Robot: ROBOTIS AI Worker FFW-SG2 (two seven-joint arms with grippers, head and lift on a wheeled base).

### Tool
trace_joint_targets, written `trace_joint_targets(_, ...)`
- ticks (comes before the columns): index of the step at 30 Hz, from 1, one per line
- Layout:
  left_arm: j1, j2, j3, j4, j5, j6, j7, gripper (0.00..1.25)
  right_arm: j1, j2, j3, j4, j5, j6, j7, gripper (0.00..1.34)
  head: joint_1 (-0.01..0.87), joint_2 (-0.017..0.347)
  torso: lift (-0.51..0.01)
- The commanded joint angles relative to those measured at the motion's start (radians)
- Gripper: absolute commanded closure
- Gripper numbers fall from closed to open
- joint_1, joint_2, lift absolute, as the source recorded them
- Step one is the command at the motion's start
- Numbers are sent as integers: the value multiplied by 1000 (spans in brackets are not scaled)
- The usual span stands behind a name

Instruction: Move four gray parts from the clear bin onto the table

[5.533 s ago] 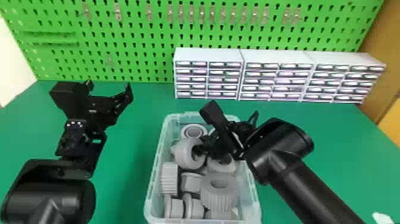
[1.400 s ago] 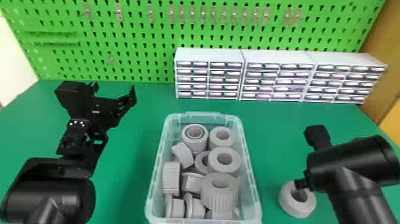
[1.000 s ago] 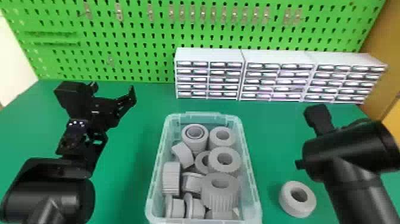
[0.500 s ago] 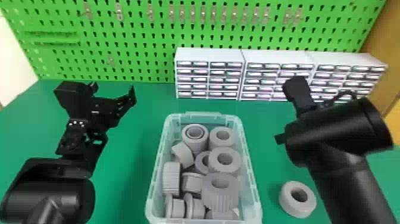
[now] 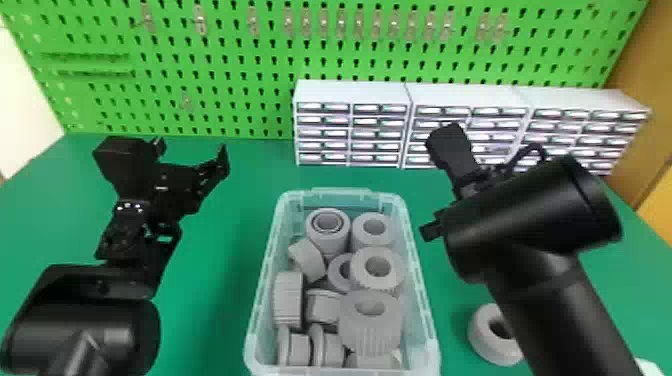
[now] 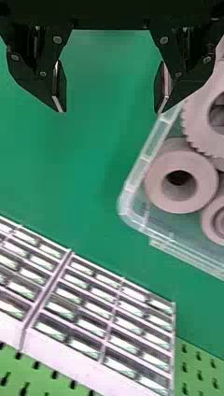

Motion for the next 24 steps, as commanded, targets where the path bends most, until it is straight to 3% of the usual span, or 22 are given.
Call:
trace_joint_targets(1,3,2,0,0,-2,8,-2,206,10,7,10,-6,-49,4,0,521,678,34,-50)
trace_joint_targets(9,-8,11,-13,0,-8,20,-4,206,45,2,-44,-37,-153,4,0,521,678,34,-50)
trace_joint_targets(24,-11,14,-20,0,-10,28,-5,206,93,5,-97,-52,-219,4,0,522,678,34,-50)
